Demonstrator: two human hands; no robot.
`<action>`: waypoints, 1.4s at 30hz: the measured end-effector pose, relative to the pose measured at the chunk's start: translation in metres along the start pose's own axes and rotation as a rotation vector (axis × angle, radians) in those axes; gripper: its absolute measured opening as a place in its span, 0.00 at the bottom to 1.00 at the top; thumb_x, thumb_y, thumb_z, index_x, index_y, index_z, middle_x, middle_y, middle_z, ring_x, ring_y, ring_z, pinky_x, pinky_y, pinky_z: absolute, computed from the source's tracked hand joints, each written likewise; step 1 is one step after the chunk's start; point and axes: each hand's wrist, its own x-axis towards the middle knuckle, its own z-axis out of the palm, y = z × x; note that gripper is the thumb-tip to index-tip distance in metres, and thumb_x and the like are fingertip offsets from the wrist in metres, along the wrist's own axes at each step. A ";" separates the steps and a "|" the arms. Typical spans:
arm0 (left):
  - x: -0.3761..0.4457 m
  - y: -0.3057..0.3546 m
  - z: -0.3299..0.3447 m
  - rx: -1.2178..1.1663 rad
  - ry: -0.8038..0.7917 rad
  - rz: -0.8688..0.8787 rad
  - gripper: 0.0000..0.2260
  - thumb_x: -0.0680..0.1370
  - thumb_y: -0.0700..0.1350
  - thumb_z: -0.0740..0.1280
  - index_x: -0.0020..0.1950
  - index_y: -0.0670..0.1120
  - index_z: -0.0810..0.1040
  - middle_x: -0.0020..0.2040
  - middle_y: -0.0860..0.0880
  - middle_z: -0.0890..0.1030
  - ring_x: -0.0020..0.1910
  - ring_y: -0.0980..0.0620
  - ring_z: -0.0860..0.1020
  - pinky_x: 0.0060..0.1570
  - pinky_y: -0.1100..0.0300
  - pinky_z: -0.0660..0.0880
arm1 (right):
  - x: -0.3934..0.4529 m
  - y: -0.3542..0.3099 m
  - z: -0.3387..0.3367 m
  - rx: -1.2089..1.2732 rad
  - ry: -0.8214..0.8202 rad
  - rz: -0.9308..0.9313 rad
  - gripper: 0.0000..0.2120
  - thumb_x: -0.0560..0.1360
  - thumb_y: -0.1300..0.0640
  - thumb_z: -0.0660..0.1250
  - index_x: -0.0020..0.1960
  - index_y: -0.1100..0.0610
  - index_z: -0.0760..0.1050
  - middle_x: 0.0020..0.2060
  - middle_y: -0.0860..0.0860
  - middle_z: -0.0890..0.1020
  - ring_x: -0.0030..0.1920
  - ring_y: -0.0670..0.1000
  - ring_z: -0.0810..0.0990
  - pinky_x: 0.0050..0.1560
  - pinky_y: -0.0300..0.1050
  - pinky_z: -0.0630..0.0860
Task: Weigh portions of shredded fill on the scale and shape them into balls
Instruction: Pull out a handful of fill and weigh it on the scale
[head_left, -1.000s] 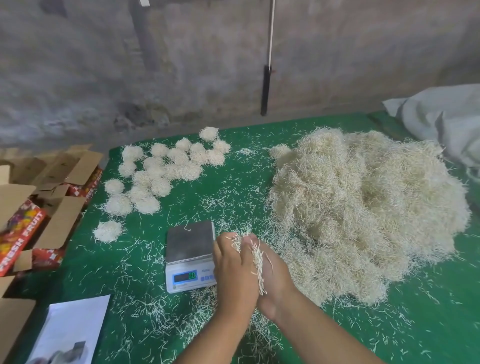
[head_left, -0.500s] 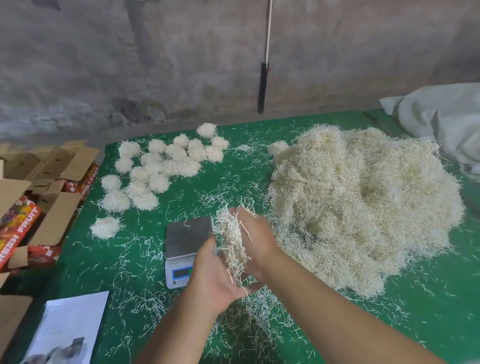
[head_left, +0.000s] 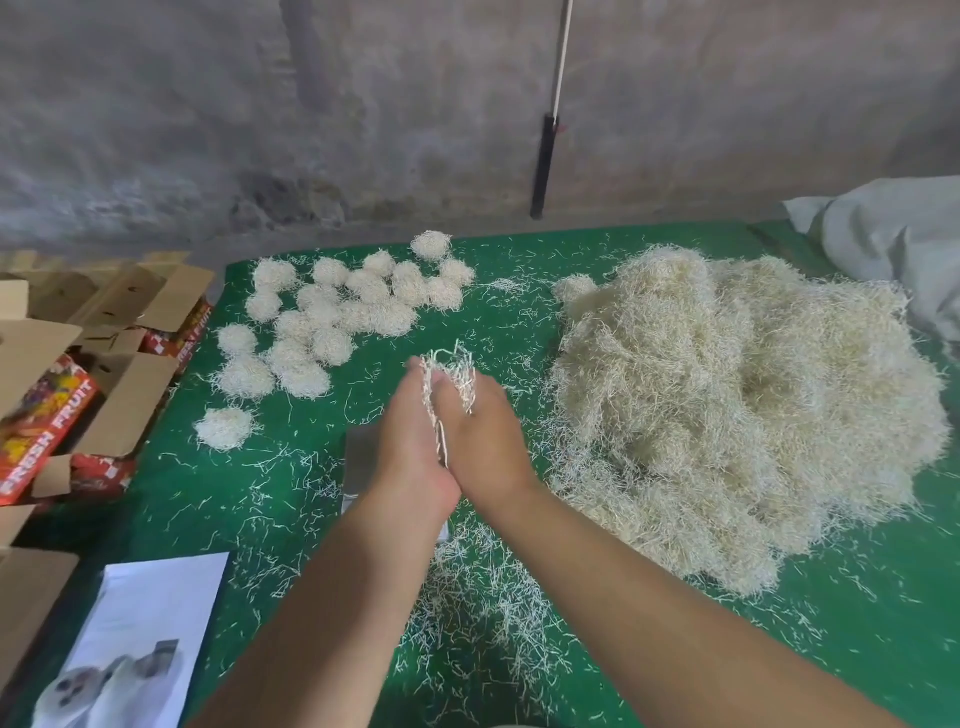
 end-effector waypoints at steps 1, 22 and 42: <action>0.004 0.001 0.000 0.054 0.021 0.011 0.13 0.84 0.57 0.64 0.53 0.48 0.81 0.49 0.47 0.83 0.48 0.47 0.83 0.50 0.51 0.80 | 0.002 -0.001 0.000 0.017 0.007 -0.009 0.13 0.86 0.44 0.60 0.47 0.48 0.77 0.51 0.47 0.77 0.54 0.49 0.77 0.55 0.46 0.72; -0.003 -0.042 0.037 0.585 -0.113 0.772 0.11 0.77 0.50 0.58 0.39 0.56 0.76 0.44 0.60 0.78 0.47 0.57 0.76 0.49 0.52 0.72 | -0.002 -0.013 -0.050 0.887 -0.063 0.488 0.23 0.84 0.34 0.61 0.50 0.52 0.81 0.45 0.49 0.80 0.50 0.48 0.82 0.59 0.46 0.75; 0.006 -0.015 0.011 -0.010 -0.149 -0.340 0.35 0.79 0.74 0.57 0.68 0.47 0.80 0.59 0.41 0.85 0.58 0.39 0.84 0.54 0.36 0.80 | 0.033 -0.015 -0.048 0.473 0.028 0.343 0.16 0.81 0.49 0.69 0.35 0.52 0.81 0.25 0.48 0.76 0.23 0.49 0.74 0.24 0.38 0.69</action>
